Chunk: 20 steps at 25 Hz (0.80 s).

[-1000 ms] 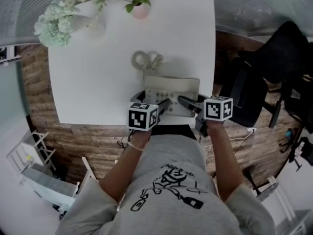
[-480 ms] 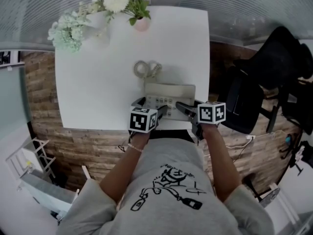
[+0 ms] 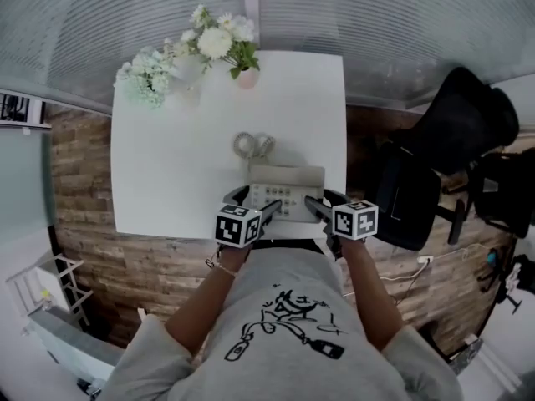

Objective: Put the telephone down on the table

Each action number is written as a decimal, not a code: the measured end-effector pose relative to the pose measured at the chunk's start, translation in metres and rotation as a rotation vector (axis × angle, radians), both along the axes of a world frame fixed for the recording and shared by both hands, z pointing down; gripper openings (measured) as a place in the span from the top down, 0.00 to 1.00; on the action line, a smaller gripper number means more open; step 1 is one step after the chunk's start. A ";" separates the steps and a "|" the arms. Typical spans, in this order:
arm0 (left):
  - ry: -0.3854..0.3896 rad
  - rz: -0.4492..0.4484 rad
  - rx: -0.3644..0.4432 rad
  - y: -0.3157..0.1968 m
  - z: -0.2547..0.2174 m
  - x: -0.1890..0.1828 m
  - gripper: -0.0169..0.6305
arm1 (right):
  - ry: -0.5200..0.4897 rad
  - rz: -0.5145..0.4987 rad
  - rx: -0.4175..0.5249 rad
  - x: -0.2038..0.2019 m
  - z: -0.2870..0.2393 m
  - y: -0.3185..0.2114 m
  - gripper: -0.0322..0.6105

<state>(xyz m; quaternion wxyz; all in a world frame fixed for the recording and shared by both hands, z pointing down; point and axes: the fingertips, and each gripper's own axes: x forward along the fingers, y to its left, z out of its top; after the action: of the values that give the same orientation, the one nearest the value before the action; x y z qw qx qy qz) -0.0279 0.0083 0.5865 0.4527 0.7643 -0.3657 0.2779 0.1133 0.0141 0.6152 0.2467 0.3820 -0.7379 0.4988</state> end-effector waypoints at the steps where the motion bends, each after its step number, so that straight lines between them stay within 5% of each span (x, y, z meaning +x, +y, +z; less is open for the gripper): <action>1: 0.011 0.001 0.027 -0.003 -0.008 0.000 0.34 | 0.016 -0.007 0.037 0.001 -0.008 -0.002 0.50; 9: 0.146 0.042 0.301 -0.031 -0.096 0.012 0.35 | 0.114 -0.089 0.409 -0.006 -0.113 -0.028 0.67; 16: 0.254 0.093 0.571 -0.044 -0.197 0.022 0.57 | 0.129 -0.147 0.777 -0.033 -0.231 -0.046 0.79; 20: 0.314 0.127 0.693 -0.035 -0.249 0.027 0.75 | 0.042 -0.153 0.881 -0.051 -0.287 -0.039 0.83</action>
<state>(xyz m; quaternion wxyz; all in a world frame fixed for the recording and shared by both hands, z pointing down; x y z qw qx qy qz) -0.0009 -0.0270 0.3373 0.1998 0.9264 -0.3161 0.0448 0.0622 -0.0252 0.3284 0.1116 0.4048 -0.9009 0.1095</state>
